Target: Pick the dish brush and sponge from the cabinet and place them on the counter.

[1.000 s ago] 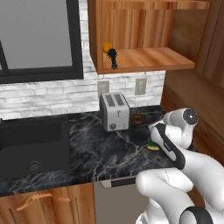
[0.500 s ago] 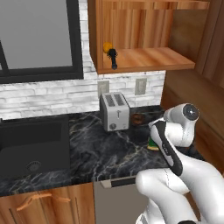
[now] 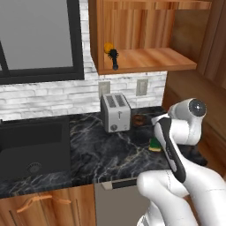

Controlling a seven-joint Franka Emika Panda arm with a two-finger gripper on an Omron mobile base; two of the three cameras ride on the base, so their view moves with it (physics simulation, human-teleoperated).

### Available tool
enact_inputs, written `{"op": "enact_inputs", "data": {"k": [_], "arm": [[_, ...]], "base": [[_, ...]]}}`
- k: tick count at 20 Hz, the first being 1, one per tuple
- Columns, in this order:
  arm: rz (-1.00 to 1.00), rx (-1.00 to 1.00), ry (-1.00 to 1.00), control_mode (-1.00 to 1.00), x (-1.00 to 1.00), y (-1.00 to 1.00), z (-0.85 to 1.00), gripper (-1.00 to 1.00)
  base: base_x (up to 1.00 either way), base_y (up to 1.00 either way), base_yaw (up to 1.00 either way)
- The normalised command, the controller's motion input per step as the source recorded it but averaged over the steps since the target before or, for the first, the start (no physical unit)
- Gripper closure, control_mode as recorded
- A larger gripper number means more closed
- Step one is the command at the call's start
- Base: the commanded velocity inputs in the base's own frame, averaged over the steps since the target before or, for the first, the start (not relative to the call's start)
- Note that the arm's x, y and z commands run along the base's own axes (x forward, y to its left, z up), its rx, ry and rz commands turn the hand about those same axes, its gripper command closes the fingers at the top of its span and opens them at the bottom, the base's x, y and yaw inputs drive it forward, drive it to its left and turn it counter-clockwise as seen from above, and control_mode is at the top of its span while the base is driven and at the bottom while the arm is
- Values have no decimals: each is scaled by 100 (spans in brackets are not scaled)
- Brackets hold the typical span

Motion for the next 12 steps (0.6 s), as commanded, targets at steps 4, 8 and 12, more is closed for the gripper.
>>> {"op": "enact_inputs", "data": {"k": [4,8,12], "arm": [[0,10,-2,-100,-12,9,54,-100],[-1,8,0,-100,-18,9,51,-100],[-6,2,0,-100,-39,1,48,-100]], "base": [[0,0,0],[0,0,0],[0,0,0]]}}
